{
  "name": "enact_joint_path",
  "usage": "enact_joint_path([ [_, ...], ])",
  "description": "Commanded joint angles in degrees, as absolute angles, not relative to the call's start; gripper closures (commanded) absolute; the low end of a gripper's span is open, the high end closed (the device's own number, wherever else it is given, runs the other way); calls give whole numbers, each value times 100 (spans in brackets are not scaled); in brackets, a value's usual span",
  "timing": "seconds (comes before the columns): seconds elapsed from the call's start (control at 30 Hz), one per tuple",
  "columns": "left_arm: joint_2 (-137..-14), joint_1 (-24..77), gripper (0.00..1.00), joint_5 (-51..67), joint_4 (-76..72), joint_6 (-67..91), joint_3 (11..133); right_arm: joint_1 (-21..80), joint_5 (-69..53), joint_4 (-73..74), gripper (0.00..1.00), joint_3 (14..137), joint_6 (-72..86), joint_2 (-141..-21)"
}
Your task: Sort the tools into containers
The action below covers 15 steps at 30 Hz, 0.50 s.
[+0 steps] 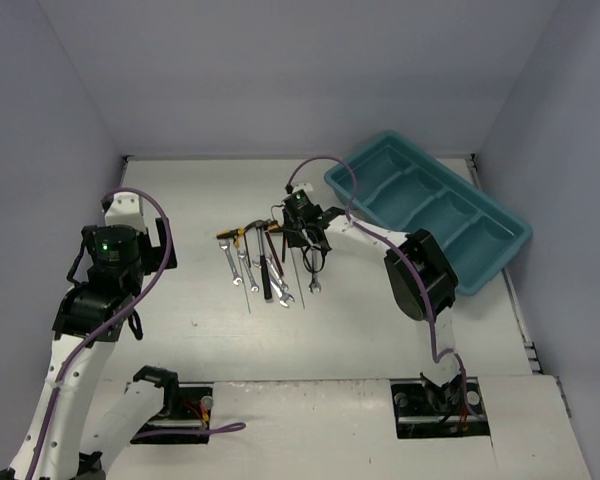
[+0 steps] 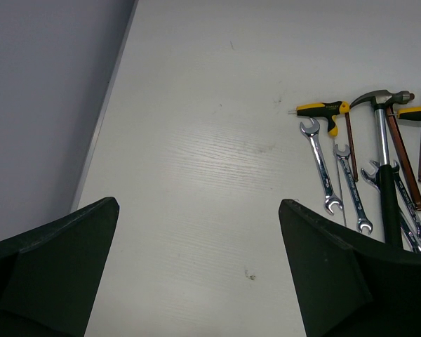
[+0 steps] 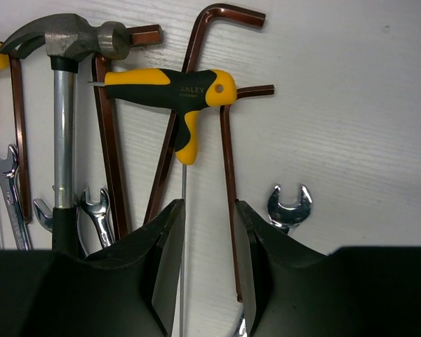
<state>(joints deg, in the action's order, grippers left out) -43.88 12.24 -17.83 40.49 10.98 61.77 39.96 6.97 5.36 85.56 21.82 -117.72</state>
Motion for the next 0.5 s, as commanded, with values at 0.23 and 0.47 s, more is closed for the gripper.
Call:
enact_joint_path([
  [0.23,-4593,1330,5,-1808,3876,1151,6217,4093,705,308,74,9119,2510,-12284],
  [0.47,-4701,1345,5,-1805,3876,1157,6256,4096,799,308,85,9221,2596,-12484],
])
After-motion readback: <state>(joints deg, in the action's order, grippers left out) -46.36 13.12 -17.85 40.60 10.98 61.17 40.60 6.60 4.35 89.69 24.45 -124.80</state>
